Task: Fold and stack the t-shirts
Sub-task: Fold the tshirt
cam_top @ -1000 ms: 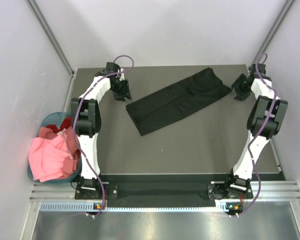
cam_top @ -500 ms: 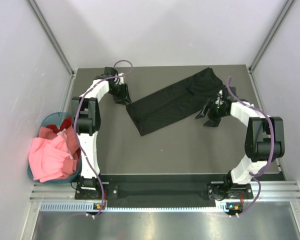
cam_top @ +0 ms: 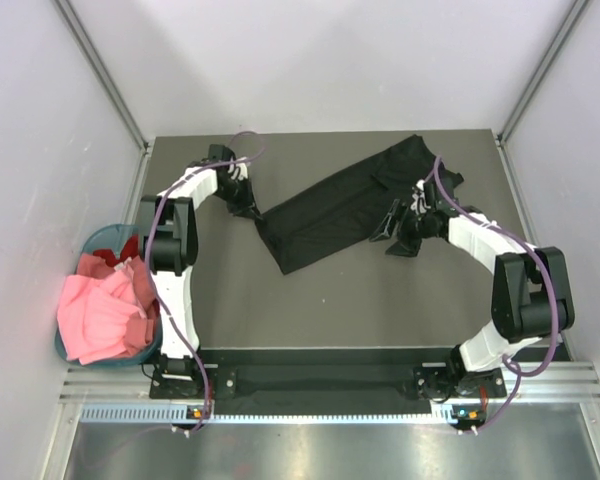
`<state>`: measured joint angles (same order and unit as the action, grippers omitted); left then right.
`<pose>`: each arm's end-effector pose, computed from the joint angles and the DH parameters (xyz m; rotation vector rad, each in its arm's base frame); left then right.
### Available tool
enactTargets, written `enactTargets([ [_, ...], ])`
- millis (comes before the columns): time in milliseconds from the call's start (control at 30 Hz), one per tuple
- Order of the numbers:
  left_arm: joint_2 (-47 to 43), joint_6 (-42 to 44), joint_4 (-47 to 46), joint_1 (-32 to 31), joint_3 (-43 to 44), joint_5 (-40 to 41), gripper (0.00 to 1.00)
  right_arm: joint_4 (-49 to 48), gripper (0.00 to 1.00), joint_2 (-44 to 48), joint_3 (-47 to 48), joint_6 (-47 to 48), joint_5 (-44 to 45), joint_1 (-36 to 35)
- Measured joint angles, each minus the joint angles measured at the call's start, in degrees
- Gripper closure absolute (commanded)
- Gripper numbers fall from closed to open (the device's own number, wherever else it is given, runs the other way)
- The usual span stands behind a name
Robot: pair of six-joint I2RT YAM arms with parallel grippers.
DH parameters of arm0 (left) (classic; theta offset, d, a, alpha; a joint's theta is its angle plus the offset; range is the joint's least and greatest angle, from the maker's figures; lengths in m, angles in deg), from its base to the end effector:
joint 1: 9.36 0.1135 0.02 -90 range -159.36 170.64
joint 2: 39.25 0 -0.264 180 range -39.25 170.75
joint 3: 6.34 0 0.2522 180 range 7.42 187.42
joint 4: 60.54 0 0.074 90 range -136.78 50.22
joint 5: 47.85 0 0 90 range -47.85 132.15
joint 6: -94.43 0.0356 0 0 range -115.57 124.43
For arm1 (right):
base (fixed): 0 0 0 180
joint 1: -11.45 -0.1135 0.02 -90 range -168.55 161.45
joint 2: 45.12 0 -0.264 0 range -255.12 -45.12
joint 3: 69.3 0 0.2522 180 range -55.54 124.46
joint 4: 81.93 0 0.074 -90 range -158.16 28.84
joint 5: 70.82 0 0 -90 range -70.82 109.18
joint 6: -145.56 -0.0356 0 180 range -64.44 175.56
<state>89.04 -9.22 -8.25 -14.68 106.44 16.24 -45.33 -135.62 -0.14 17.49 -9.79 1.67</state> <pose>0.4632 -0.0588 0.1551 -0.0759 2.7510 -0.7127 0.3055 0.0702 0.1966 0.4617 2.6455 0.9445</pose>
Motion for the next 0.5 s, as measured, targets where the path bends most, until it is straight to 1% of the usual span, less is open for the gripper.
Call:
enactTargets([
  [67,-1.9,-0.2,-0.4,-0.2,-3.1,0.2,1.00,0.2,0.39,0.3,-0.2,0.4,0.0,0.0],
  [267,-12.2,-1.6,-1.6,-2.4,-18.3,3.8,1.00,2.5,0.41,0.7,-0.2,3.2,0.0,2.1],
  [400,-19.2,-3.5,-2.1,-5.9,-27.7,6.4,1.00,4.2,0.42,0.9,-0.1,5.8,0.4,7.4],
  [500,-25.5,-6.3,-2.8,-10.2,-35.6,8.2,1.00,5.6,0.42,0.7,0.7,7.5,0.4,12.0],
])
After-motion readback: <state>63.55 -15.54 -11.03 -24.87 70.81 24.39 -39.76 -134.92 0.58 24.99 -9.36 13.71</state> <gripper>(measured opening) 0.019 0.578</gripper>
